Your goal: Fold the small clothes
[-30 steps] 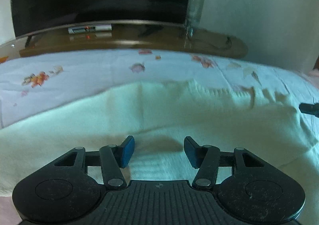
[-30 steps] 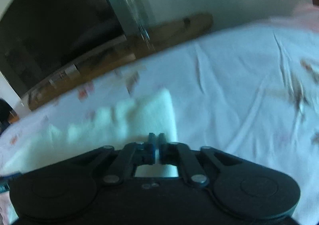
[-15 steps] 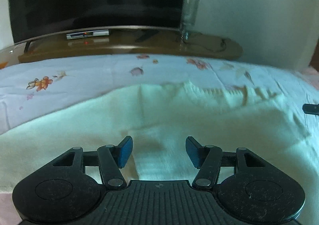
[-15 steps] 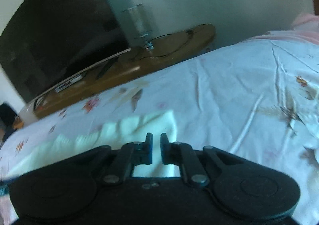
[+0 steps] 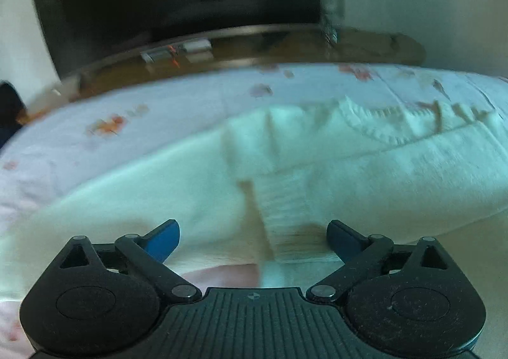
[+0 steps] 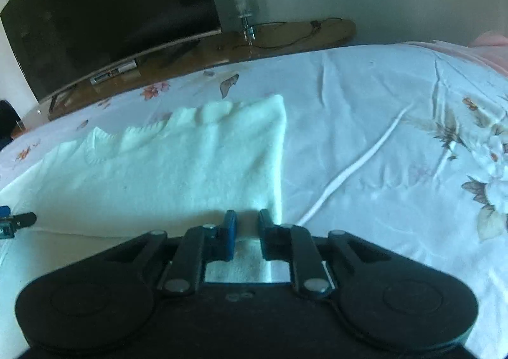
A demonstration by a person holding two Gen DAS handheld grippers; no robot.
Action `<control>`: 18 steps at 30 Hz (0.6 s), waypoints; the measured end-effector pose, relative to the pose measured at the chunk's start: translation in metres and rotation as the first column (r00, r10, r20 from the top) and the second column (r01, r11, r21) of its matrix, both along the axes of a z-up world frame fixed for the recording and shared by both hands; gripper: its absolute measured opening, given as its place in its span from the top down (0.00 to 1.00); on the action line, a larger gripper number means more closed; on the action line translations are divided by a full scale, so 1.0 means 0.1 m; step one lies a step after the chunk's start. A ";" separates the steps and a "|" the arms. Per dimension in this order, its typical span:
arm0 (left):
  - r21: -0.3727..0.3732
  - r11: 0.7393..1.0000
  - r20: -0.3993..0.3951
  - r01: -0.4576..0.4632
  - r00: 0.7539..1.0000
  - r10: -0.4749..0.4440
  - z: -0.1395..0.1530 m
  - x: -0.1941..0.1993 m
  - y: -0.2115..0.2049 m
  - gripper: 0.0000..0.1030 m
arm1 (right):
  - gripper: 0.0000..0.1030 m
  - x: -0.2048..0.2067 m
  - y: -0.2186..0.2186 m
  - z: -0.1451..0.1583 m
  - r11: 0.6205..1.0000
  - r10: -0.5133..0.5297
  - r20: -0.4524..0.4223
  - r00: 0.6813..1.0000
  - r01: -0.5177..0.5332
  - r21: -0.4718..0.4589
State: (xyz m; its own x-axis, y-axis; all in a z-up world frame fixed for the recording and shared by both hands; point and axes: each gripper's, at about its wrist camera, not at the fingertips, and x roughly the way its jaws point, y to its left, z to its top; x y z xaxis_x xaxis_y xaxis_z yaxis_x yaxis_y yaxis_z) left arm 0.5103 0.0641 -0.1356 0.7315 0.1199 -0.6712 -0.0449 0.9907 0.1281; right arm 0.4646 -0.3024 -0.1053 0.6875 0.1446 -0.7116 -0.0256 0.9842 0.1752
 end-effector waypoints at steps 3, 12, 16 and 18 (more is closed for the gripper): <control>-0.099 0.995 0.012 -0.008 1.000 0.009 0.07 -0.30 0.20 0.04 | 0.75 -0.16 -0.02 0.19 0.996 0.000 0.067 0.998 -0.006 0.086; -0.546 0.724 -0.044 -0.421 0.878 0.477 -0.09 -1.27 1.87 0.22 | 0.76 -0.51 0.03 0.15 0.978 -0.074 0.011 0.997 0.070 0.199; -0.727 0.489 -0.095 -0.482 0.775 0.624 -0.28 -1.65 2.62 0.31 | 0.76 -0.58 0.19 0.12 0.962 -0.106 -0.019 0.994 0.108 0.251; -0.784 0.399 -0.109 -0.476 0.738 0.666 -0.37 -1.75 2.92 0.31 | 0.76 -0.64 0.32 0.16 0.959 -0.115 -0.020 0.993 0.116 0.259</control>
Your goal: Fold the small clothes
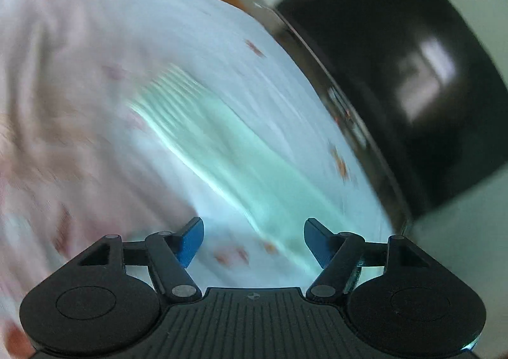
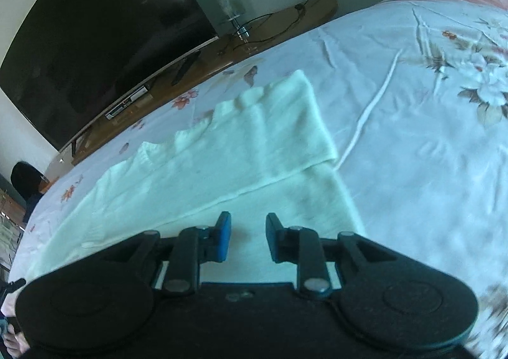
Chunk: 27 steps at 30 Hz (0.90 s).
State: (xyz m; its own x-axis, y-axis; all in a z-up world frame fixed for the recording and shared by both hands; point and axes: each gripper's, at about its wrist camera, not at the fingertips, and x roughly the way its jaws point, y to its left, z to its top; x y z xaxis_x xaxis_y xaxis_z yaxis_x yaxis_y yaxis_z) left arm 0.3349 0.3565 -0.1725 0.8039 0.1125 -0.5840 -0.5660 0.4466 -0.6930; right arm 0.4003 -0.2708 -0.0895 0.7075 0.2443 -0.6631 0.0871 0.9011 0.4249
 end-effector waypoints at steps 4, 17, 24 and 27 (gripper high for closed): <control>-0.093 0.994 0.058 -0.054 0.997 0.060 -0.12 -0.01 0.37 0.33 | 0.75 0.00 0.27 0.08 1.000 0.007 0.006 1.000 -0.007 -0.016; 0.097 0.995 -0.013 0.011 1.000 -0.009 -0.16 0.45 0.46 0.97 | 0.75 -0.01 0.58 0.19 0.999 -0.035 0.006 0.999 0.035 -0.027; 0.273 0.939 0.066 0.210 0.970 -0.235 0.39 0.85 -0.19 0.97 | 0.75 0.02 0.41 0.19 0.999 -0.049 0.019 0.999 0.049 -0.011; 0.370 0.852 0.054 0.372 0.906 -0.419 0.67 1.18 -0.92 0.97 | 0.75 0.02 0.32 0.18 0.999 -0.043 0.027 0.999 0.043 0.004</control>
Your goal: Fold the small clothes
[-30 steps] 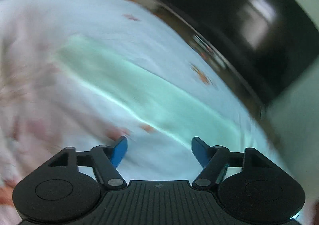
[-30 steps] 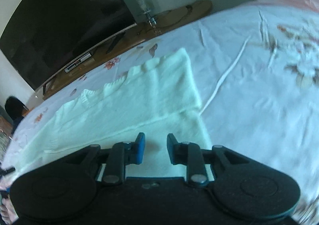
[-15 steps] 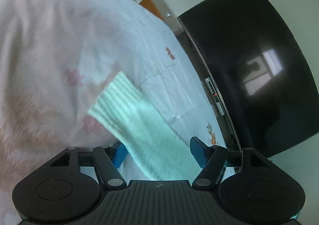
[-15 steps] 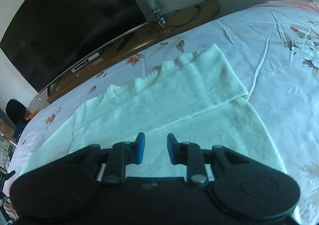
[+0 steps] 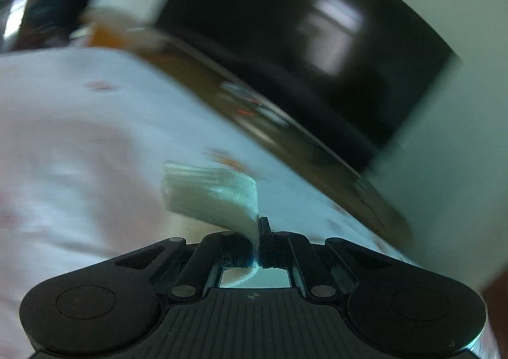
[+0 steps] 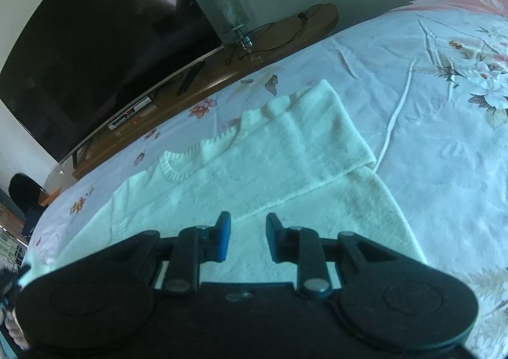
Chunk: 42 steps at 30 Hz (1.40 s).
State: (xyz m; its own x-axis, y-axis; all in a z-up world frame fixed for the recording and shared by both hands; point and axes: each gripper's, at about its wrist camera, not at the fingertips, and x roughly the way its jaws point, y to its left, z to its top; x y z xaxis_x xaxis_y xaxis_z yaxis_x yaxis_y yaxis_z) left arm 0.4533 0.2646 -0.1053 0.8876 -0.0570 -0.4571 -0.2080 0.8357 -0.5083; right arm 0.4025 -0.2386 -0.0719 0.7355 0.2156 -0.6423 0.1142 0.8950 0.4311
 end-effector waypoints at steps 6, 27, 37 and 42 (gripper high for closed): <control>0.082 0.959 -0.051 0.272 0.962 -0.268 0.08 0.52 -1.51 0.97 | 0.75 -0.03 -0.33 0.00 0.999 -0.022 0.024 0.999 0.021 0.038; 0.381 0.856 -0.207 0.350 0.934 -0.290 -0.09 0.03 -2.38 0.30 | 0.64 0.17 -0.46 -0.07 0.979 0.105 0.058 0.993 -0.114 0.171; 0.338 0.901 -0.261 0.270 0.947 -0.186 -0.36 -0.11 -1.54 0.30 | 0.65 0.47 -0.04 -0.27 0.988 0.132 -0.062 0.989 -0.127 0.086; 0.329 0.903 -0.262 0.275 0.946 -0.192 -0.46 -0.03 -1.57 0.30 | 0.76 0.56 0.05 -0.39 0.996 0.083 -0.149 0.985 -0.076 0.052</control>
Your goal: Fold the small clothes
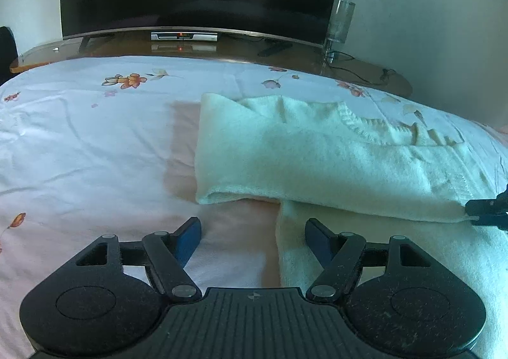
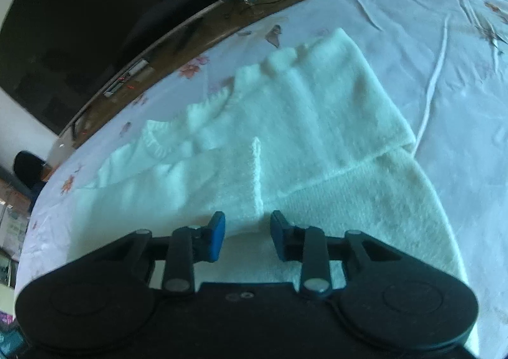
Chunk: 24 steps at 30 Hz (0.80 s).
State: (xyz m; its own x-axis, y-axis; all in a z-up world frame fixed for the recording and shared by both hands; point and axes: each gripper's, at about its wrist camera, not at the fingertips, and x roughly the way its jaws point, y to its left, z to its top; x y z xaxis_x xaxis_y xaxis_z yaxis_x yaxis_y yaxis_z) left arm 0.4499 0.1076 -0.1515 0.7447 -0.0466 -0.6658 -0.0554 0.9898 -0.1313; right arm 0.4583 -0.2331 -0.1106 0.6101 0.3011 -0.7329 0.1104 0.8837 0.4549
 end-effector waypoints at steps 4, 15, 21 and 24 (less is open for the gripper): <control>0.008 1.000 0.001 0.004 1.000 -0.004 0.00 0.09 -0.02 0.30 | 0.94 -0.02 0.14 0.10 0.996 0.053 0.053 0.997 -0.049 -0.070; 0.000 0.999 -0.008 0.035 0.999 -0.035 0.02 0.26 -0.04 0.50 | 0.95 0.00 -0.30 0.75 0.988 -0.023 0.315 0.949 0.069 -0.137; -0.002 0.998 -0.009 0.066 0.998 -0.066 0.02 0.36 -0.02 0.71 | 0.95 0.03 -0.46 0.59 0.989 -0.028 0.274 0.961 0.067 -0.135; -0.015 0.997 -0.011 0.069 0.998 -0.069 0.02 0.38 -0.02 0.76 | 0.95 0.01 -0.48 0.56 0.988 -0.034 0.267 0.963 0.073 -0.134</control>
State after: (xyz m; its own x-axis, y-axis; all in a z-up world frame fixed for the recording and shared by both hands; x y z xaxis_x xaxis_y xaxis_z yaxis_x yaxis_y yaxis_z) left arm 0.4881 0.1059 -0.1496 0.7319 -0.1079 -0.6728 0.0117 0.9892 -0.1459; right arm 0.4597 -0.2814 -0.0544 0.7997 0.1678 -0.5765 0.0522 0.9371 0.3451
